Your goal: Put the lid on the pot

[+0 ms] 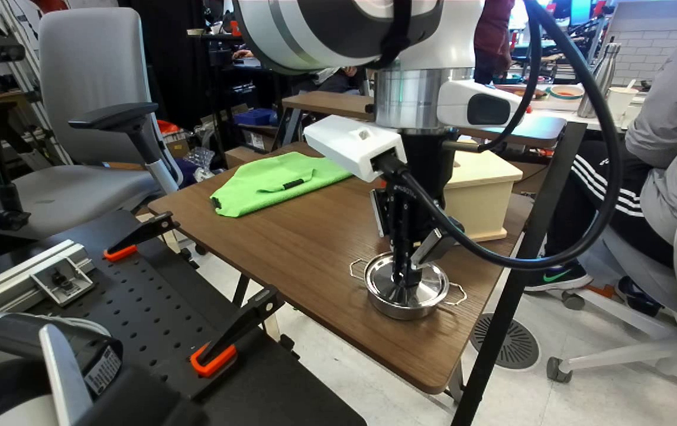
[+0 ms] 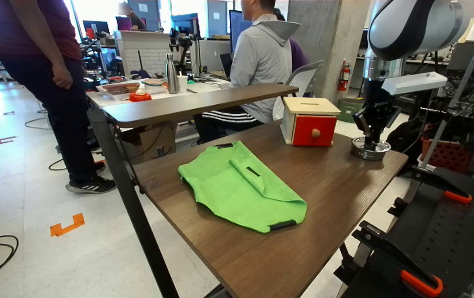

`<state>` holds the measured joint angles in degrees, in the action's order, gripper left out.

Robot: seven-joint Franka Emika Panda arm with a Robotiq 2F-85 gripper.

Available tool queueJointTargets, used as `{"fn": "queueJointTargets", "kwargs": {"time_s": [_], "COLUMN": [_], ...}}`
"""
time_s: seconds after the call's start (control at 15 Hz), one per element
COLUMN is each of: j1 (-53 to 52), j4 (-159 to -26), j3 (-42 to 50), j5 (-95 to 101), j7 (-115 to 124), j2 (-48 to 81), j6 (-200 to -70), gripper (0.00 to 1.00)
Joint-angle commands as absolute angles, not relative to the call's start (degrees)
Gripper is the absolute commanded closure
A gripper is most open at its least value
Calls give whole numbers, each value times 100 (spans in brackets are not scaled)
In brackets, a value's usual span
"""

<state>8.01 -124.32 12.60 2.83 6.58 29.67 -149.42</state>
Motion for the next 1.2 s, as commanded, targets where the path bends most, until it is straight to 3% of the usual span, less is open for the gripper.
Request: {"fn": "queueJointTargets", "kwargs": {"time_s": [0.0,0.53,1.0,1.07,1.13], "j1": [735,754,964,870,897], "j4": [-12359,-12439,-13643,-12954,-13156], "j3": [1303,1293,1188,1224,1218], "j5": [367,355,353,308,311], "j7": [747,710,-71,272,155], "j2": [2998,2903,1381,2179,1900], "j6": [-14830,-14869,-15383,-15186,-15209], "gripper": [54,0,0,0,0]}}
